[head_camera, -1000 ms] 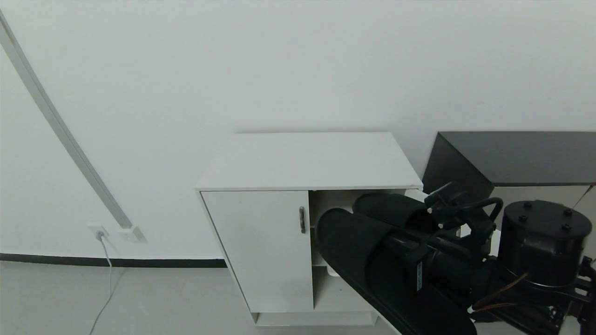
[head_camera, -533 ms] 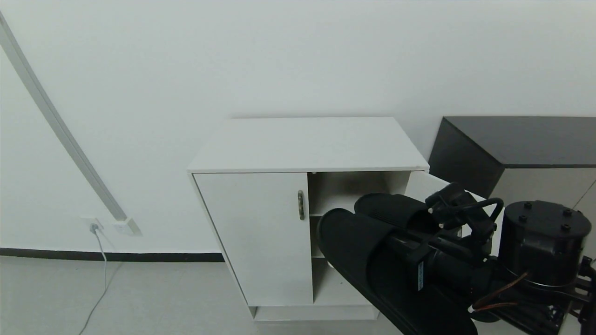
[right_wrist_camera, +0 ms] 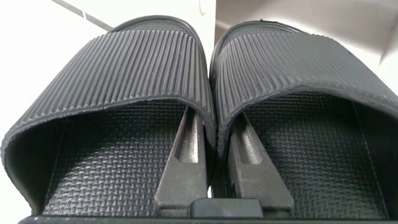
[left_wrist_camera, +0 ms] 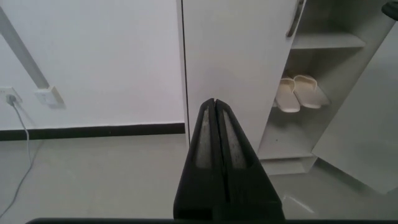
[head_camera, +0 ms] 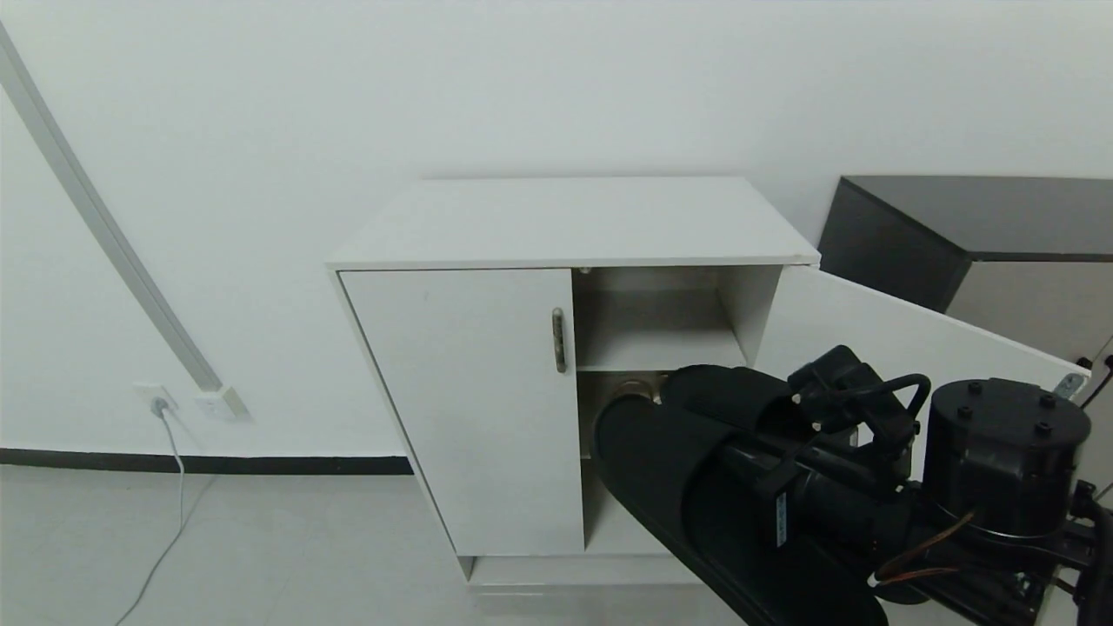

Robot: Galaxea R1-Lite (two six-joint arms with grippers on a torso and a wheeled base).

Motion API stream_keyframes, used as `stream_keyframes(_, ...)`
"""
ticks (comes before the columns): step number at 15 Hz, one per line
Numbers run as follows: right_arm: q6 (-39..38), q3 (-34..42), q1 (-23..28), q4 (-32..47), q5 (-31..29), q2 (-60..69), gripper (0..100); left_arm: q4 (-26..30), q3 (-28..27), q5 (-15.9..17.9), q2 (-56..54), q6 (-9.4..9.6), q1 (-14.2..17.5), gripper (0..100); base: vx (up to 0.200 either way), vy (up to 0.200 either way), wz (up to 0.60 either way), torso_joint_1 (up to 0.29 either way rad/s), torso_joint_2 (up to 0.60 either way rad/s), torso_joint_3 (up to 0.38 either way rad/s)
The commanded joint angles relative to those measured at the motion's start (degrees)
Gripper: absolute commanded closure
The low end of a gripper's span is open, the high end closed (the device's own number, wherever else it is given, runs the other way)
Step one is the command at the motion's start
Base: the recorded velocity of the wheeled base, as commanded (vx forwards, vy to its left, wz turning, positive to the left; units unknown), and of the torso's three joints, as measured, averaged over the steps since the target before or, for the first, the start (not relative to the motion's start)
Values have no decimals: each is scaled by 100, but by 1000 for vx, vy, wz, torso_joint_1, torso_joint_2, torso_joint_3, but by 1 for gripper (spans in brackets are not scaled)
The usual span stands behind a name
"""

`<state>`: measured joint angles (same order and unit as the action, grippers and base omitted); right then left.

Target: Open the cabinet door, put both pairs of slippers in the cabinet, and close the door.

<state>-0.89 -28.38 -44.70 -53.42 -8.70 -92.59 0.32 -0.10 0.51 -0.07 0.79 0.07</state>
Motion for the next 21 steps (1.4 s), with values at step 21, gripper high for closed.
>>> stream_keyframes(21,-34,210,-3,-239,-52,-251,100,3,1,2,7,-9,1,100,0,0,0,-92,400,305)
